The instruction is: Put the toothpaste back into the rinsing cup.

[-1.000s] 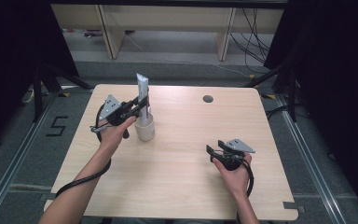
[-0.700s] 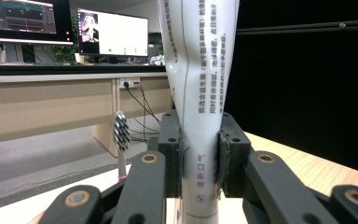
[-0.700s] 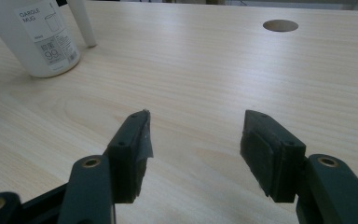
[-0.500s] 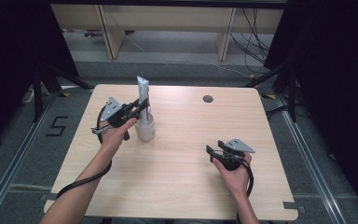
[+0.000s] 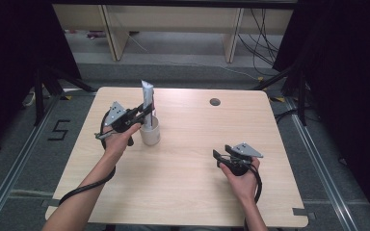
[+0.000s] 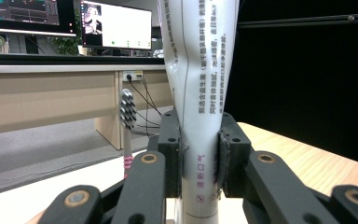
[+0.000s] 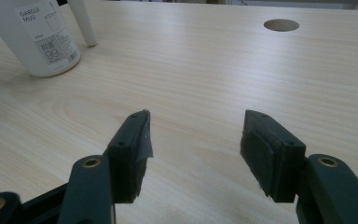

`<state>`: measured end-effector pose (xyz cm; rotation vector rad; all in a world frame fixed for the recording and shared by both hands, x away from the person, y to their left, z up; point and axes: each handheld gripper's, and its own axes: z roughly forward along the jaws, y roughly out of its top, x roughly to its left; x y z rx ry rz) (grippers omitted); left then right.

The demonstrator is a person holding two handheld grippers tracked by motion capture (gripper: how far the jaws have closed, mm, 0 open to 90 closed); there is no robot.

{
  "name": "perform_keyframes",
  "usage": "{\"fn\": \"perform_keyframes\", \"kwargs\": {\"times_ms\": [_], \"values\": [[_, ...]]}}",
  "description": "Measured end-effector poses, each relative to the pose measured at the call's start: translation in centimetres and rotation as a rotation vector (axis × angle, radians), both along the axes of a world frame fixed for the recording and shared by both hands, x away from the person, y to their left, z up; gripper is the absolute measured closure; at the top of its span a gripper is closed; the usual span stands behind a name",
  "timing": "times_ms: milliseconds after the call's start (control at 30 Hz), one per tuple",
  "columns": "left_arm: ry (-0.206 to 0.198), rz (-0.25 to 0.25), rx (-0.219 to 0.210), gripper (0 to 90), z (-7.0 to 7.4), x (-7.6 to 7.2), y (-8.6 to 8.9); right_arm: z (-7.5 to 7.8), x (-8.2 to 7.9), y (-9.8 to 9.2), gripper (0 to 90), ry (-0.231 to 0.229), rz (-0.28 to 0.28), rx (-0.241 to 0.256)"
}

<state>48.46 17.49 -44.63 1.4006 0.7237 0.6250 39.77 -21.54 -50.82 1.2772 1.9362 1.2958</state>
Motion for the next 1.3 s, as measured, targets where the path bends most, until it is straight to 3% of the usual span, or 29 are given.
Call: {"fn": "perform_keyframes", "kwargs": {"times_ms": [167, 200, 233, 567, 633, 1300], "values": [[0.004, 0.003, 0.007, 74.7, -0.2, 0.0, 0.0, -0.1, 0.0, 0.1, 43.0, 0.009, 0.008, 0.023], [0.004, 0.003, 0.008, 74.6, -0.3, 0.0, 0.0, 0.0, -0.3, 0.4, 43.0, 0.044, -0.021, 0.055], [0.005, 0.002, 0.01, 74.6, -0.3, 0.0, 0.0, -0.1, -0.1, 0.2, 43.0, 0.016, 0.0, 0.032], [0.019, 0.004, 0.022, 74.6, -0.8, 0.1, 0.1, -0.1, -0.2, 0.4, 43.0, 0.031, -0.008, 0.034], [0.022, 0.005, 0.024, 74.6, -0.9, 0.1, 0.1, -0.1, 0.1, 0.1, 42.9, 0.007, 0.014, 0.001], [0.04, 0.018, 0.04, 74.5, -2.0, 0.1, 0.3, -0.1, -0.1, 0.2, 43.0, 0.026, 0.007, 0.007]]}}
